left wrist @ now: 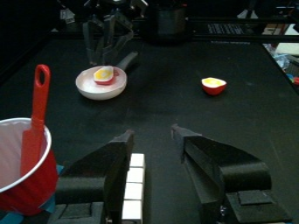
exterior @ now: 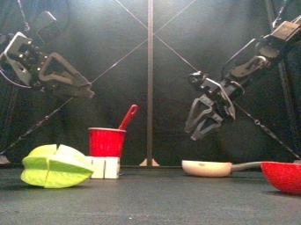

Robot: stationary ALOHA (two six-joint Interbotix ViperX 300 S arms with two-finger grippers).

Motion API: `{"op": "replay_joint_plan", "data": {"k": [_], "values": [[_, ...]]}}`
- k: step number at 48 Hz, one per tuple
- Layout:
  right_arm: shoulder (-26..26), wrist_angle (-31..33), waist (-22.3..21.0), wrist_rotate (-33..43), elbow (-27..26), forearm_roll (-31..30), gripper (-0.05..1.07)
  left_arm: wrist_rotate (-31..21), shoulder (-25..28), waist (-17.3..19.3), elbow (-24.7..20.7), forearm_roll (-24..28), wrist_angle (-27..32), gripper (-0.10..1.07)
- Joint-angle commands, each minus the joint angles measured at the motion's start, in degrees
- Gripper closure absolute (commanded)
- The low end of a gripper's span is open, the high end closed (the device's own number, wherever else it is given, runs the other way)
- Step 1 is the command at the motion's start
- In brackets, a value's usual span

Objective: Grab apple half from pan

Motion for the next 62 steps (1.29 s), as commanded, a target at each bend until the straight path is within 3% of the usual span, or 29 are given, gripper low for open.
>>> {"op": "replay_joint_plan", "data": {"k": [1, 8, 26, 47, 62], "values": [[-2.7, 3.5, -2.5, 0.1, -2.8, -2.1, 0.19, 0.0, 0.1, 0.1, -1.3, 0.0, -0.3, 0.18], [-3.1, 11.0, -4.8, 0.3, -6.2, -4.6, 0.19, -0.1, 0.2, 0.1, -1.3, 0.0, -0.3, 0.18], [0.5, 25.5, -4.7, 0.6, -12.2, -7.3, 0.19, -0.1, 0.4, 0.1, -1.3, 0.1, -0.3, 0.18], [8.6, 34.9, -2.6, 0.5, -13.1, -9.1, 0.19, -0.1, 0.4, 0.0, -1.4, 0.0, -0.3, 0.18], [11.2, 34.6, -2.6, 0.6, -13.9, -11.2, 0.19, 0.0, 0.4, 0.0, -1.4, 0.0, -0.3, 0.18]]}}
